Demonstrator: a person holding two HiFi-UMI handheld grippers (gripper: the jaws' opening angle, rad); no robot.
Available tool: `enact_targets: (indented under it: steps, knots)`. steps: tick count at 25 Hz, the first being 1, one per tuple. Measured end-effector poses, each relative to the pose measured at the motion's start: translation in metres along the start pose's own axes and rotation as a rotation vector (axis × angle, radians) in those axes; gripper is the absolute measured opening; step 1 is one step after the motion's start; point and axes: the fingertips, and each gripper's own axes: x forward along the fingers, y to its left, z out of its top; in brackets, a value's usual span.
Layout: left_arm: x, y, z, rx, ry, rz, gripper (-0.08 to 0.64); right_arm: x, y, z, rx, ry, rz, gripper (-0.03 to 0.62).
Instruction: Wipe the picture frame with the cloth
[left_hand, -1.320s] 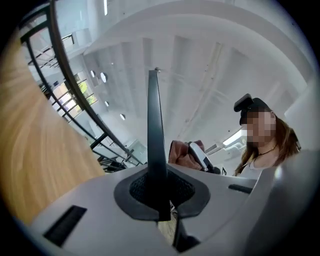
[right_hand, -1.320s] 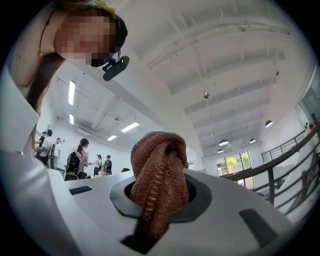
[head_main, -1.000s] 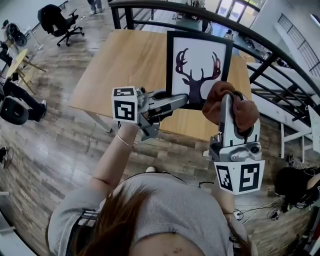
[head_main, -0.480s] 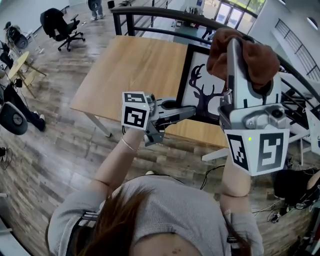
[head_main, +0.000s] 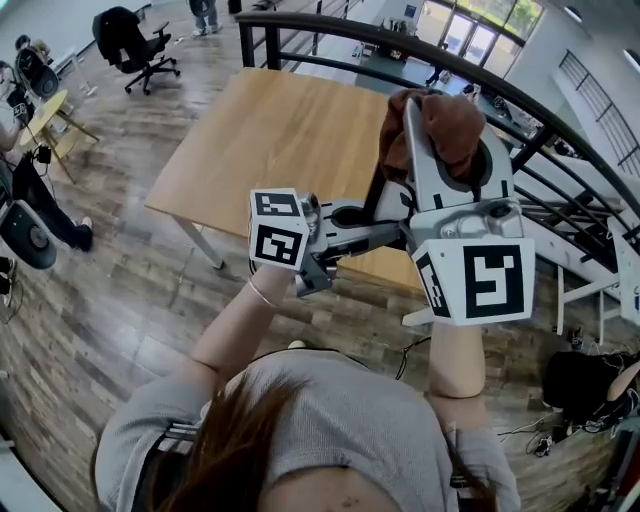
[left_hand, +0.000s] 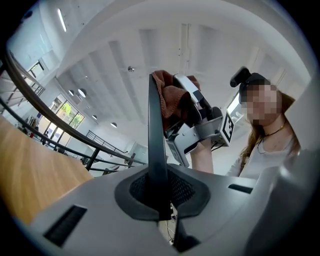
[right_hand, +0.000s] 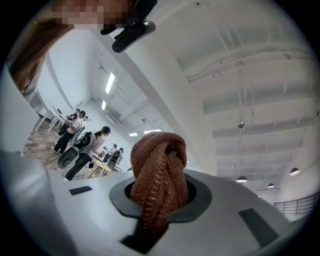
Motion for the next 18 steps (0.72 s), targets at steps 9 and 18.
enact_targets:
  steps: [9, 18]
  knots:
    - [-0.012, 0.008, 0.006, -0.04, -0.06, 0.044, 0.028, -0.004, 0.025, -0.034, 0.048, 0.076, 0.058, 0.074]
    - [-0.018, 0.023, 0.019, -0.054, -0.087, 0.065, 0.028, -0.002, 0.038, -0.063, 0.092, 0.174, 0.116, 0.074]
